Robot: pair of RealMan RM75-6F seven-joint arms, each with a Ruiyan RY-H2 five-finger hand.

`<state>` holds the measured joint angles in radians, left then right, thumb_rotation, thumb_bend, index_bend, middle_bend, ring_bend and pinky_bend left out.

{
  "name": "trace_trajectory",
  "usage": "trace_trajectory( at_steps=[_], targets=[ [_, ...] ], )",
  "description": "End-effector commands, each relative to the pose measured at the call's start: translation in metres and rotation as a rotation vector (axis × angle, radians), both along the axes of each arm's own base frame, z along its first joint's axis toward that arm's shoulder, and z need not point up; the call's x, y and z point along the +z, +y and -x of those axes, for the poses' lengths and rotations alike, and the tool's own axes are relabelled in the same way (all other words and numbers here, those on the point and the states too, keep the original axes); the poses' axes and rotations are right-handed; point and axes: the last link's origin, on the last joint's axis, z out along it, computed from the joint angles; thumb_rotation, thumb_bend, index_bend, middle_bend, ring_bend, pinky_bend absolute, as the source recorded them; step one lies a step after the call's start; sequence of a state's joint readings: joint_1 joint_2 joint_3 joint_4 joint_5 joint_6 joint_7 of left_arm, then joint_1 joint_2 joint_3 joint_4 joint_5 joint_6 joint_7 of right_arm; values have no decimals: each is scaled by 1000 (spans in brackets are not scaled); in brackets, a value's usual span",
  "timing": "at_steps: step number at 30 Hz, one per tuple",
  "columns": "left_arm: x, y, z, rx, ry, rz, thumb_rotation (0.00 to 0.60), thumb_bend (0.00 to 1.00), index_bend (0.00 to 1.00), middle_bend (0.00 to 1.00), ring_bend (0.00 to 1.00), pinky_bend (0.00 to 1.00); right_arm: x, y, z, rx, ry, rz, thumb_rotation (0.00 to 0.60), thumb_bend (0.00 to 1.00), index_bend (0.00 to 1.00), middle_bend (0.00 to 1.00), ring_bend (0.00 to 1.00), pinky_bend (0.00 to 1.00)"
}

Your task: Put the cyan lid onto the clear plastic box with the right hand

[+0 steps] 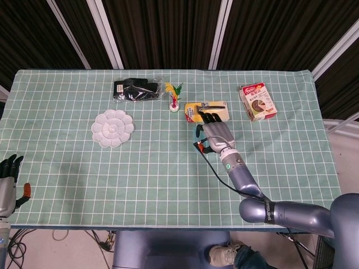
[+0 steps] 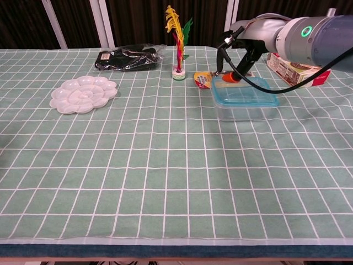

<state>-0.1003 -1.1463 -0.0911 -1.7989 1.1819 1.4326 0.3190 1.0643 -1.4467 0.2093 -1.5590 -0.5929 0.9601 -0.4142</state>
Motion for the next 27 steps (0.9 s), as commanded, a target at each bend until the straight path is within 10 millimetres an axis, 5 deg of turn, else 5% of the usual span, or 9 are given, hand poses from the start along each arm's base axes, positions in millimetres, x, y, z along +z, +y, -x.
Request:
trace_trajectory(
  at_steps=[1, 12, 27],
  targets=[
    [0, 0, 0, 1, -1, 1, 600, 526, 60, 0, 0, 0, -2, -1, 0, 0, 1, 5, 600, 390, 518, 32, 0, 0],
    [0, 0, 0, 1, -2, 3, 600, 526, 60, 0, 0, 0, -11, -3, 2, -5, 7, 8, 600, 393, 603, 32, 0, 0],
    [0, 0, 0, 4, -1, 4, 600, 526, 60, 0, 0, 0, -20, -2, 12, -17, 38, -31, 600, 546, 603, 32, 0, 0]
  ],
)
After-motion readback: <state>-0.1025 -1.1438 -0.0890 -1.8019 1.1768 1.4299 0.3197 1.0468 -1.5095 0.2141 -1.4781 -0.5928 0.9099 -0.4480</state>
